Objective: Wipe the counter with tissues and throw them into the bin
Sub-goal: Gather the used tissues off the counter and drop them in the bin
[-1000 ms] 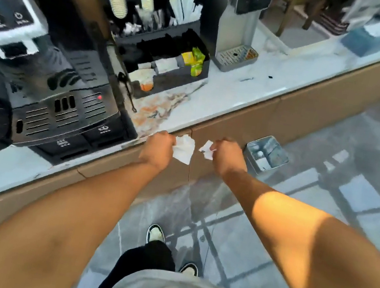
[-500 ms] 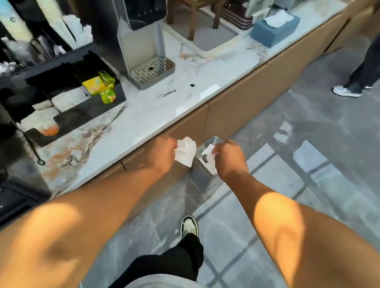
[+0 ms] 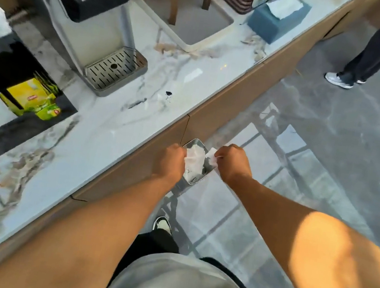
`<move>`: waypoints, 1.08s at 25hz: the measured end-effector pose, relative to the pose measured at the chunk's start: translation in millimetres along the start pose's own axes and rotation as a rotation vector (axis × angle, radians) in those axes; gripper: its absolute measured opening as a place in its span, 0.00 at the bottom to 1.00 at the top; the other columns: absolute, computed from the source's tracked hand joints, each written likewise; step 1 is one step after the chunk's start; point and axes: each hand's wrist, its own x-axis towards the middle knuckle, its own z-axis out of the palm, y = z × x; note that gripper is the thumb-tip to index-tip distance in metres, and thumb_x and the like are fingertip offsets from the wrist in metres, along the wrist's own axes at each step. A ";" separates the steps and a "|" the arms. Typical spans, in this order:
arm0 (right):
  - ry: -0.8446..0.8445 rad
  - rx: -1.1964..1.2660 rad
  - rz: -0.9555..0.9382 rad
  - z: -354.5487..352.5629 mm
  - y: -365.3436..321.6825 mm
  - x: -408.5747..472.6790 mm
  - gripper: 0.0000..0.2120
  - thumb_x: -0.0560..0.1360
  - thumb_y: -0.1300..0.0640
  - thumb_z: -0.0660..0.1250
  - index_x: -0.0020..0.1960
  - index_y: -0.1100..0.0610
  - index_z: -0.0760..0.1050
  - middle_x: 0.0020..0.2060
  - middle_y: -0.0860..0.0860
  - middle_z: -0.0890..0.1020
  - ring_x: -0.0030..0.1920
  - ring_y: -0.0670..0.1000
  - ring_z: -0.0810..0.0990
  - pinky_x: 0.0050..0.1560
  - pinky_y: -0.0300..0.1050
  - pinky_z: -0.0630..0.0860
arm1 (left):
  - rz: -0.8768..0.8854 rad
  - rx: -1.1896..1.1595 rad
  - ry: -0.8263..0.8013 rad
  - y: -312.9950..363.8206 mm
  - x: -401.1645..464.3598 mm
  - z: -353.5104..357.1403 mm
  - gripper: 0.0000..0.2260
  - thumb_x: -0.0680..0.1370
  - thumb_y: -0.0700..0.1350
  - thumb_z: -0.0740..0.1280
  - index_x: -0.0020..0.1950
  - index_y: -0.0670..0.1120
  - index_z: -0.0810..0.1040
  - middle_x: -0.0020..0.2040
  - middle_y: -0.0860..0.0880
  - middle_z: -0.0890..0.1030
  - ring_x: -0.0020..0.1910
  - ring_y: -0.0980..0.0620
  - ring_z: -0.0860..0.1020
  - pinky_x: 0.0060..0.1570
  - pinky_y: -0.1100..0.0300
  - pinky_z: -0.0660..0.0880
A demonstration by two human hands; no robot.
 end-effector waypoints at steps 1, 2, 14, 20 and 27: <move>-0.011 0.002 0.002 0.4 1.9 8.6 0.16 0.72 0.71 0.64 0.54 0.58 0.83 0.55 0.59 0.79 0.54 0.60 0.80 0.55 0.47 0.77 | -0.011 0.009 -0.006 -1.0 5.9 2.0 0.11 0.74 0.30 0.64 0.48 0.41 0.83 0.51 0.40 0.80 0.48 0.38 0.81 0.46 0.51 0.78; -0.018 0.003 0.001 1.3 3.9 17.7 0.16 0.72 0.71 0.64 0.54 0.58 0.83 0.55 0.59 0.79 0.54 0.60 0.80 0.55 0.47 0.77 | -0.024 0.013 -0.011 -2.0 12.0 4.1 0.11 0.73 0.30 0.64 0.47 0.41 0.83 0.52 0.39 0.80 0.49 0.37 0.80 0.46 0.50 0.79; -0.229 -0.037 -0.176 -3.1 34.8 145.7 0.17 0.74 0.71 0.61 0.52 0.59 0.84 0.52 0.57 0.84 0.52 0.57 0.82 0.56 0.46 0.79 | -0.396 0.014 -0.021 29.1 75.7 26.9 0.13 0.76 0.30 0.61 0.55 0.36 0.82 0.57 0.37 0.78 0.56 0.37 0.78 0.56 0.47 0.76; -0.412 -0.159 -0.320 -7.4 61.3 212.0 0.14 0.78 0.66 0.62 0.54 0.57 0.84 0.51 0.55 0.85 0.44 0.52 0.81 0.46 0.36 0.74 | -0.765 -0.228 0.151 79.6 92.1 55.2 0.11 0.75 0.31 0.63 0.53 0.34 0.82 0.58 0.36 0.78 0.52 0.39 0.80 0.53 0.51 0.79; -0.500 -0.154 -0.304 44.7 100.3 254.0 0.12 0.76 0.65 0.61 0.52 0.63 0.82 0.52 0.60 0.83 0.46 0.56 0.80 0.46 0.36 0.71 | -0.940 -0.359 0.118 83.2 115.2 113.7 0.17 0.73 0.30 0.68 0.61 0.34 0.79 0.63 0.37 0.73 0.56 0.38 0.79 0.61 0.51 0.78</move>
